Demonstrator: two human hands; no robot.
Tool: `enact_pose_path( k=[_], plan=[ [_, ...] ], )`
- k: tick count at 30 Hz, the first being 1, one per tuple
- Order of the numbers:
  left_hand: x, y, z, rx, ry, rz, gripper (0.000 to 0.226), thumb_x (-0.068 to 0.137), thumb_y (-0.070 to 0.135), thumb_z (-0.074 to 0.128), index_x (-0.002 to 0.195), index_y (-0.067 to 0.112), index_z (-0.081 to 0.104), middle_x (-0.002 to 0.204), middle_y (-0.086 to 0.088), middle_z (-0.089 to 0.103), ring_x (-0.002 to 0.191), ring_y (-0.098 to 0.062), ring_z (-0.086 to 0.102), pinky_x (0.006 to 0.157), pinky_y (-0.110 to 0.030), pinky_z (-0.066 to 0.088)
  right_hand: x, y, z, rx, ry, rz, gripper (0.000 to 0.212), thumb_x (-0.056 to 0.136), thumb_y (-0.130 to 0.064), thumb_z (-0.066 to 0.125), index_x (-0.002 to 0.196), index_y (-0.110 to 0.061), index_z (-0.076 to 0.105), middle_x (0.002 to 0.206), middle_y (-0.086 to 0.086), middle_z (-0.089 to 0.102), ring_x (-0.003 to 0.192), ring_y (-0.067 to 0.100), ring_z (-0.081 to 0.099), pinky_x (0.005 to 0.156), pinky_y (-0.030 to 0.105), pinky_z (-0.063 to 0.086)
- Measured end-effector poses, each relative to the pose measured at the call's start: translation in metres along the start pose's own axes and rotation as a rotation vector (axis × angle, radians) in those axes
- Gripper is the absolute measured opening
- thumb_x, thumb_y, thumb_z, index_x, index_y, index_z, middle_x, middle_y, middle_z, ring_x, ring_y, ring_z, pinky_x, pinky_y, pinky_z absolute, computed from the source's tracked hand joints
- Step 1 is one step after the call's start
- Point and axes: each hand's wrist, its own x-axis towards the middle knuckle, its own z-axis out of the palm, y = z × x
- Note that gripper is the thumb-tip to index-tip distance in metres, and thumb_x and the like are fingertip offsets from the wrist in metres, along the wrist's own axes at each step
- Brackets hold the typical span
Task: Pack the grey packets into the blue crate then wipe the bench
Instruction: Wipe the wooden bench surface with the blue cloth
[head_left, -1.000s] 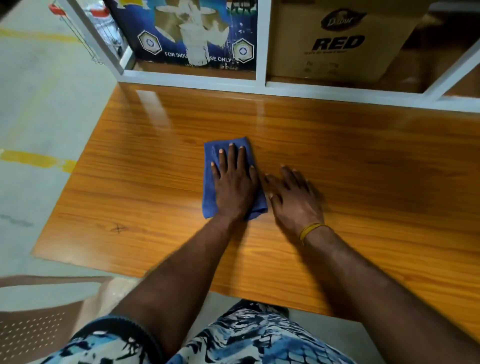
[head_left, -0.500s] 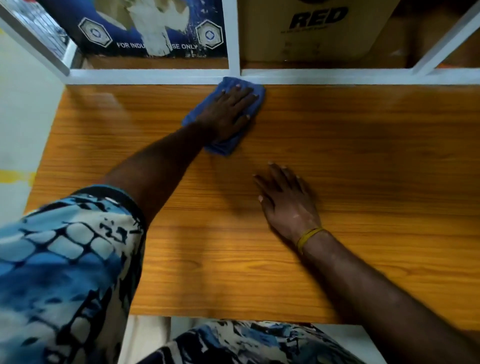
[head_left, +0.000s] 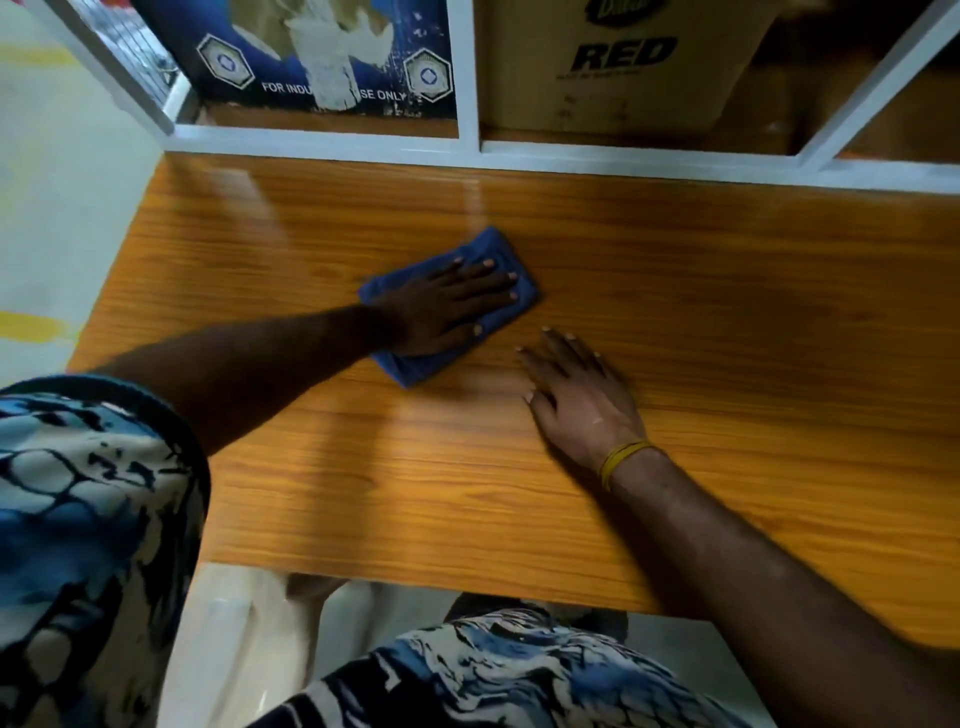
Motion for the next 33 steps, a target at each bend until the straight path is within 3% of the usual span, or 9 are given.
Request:
enact_pose_path(
  k=[5, 10, 17, 20, 25, 33],
  plan=[
    [-0.047, 0.068, 0.012, -0.065, -0.029, -0.149, 0.061, 0.100, 0.044, 0.031, 0.155, 0.018, 0.029, 0.163, -0.005, 0.024, 0.151, -0.028, 0.016, 0.122, -0.050, 0.014, -0.022, 0.034, 0.002, 0.003, 0.025, 0.031, 0.059, 0.099, -0.045, 0.038, 0.153, -0.040, 0.019, 0.165, -0.006, 0.003, 0.152, 0.021, 0.006, 0.121, 0.043, 0.011],
    [-0.061, 0.194, 0.030, -0.145, 0.049, -0.548, 0.063, 0.097, 0.048, 0.026, 0.155, 0.023, 0.031, 0.163, -0.001, 0.023, 0.151, -0.028, 0.017, 0.119, -0.055, 0.019, -0.037, 0.067, -0.001, -0.015, 0.045, 0.070, 0.057, 0.099, -0.047, 0.036, 0.154, -0.040, 0.019, 0.166, -0.004, 0.005, 0.152, 0.024, 0.008, 0.121, 0.046, 0.014],
    [-0.028, 0.346, 0.044, -0.206, 0.150, -1.156, 0.065, 0.098, 0.046, 0.024, 0.158, 0.020, 0.020, 0.165, -0.003, 0.012, 0.152, -0.028, 0.009, 0.121, -0.052, 0.005, -0.053, 0.098, 0.000, -0.016, 0.045, 0.047, 0.058, 0.100, -0.048, 0.034, 0.154, -0.038, 0.018, 0.166, -0.003, 0.003, 0.152, 0.024, 0.005, 0.122, 0.045, 0.010],
    [-0.010, 0.355, 0.045, -0.204, 0.197, -1.290, 0.065, 0.099, 0.046, 0.019, 0.158, 0.019, 0.018, 0.166, -0.003, 0.012, 0.152, -0.029, 0.010, 0.122, -0.054, 0.008, -0.055, 0.104, -0.004, -0.007, 0.046, 0.013, 0.057, 0.100, -0.047, 0.035, 0.154, -0.038, 0.020, 0.166, -0.002, 0.005, 0.152, 0.025, 0.007, 0.121, 0.046, 0.012],
    [0.013, 0.333, 0.042, -0.216, 0.181, -1.339, 0.063, 0.103, 0.044, 0.024, 0.159, 0.019, 0.008, 0.166, -0.003, 0.001, 0.153, -0.028, -0.001, 0.121, -0.053, 0.000, -0.056, 0.107, -0.005, 0.004, 0.057, -0.007, 0.057, 0.099, -0.046, 0.036, 0.153, -0.037, 0.023, 0.165, -0.001, 0.009, 0.151, 0.025, 0.010, 0.120, 0.045, 0.014],
    [0.059, 0.268, 0.045, -0.172, 0.277, -1.352, 0.062, 0.099, 0.041, 0.034, 0.155, 0.017, 0.028, 0.163, -0.007, 0.022, 0.151, -0.032, 0.016, 0.119, -0.056, 0.012, -0.050, 0.103, -0.008, 0.007, 0.059, 0.014, 0.055, 0.100, -0.042, 0.037, 0.153, -0.038, 0.022, 0.165, -0.001, 0.007, 0.151, 0.026, 0.009, 0.122, 0.046, 0.013]
  ],
)
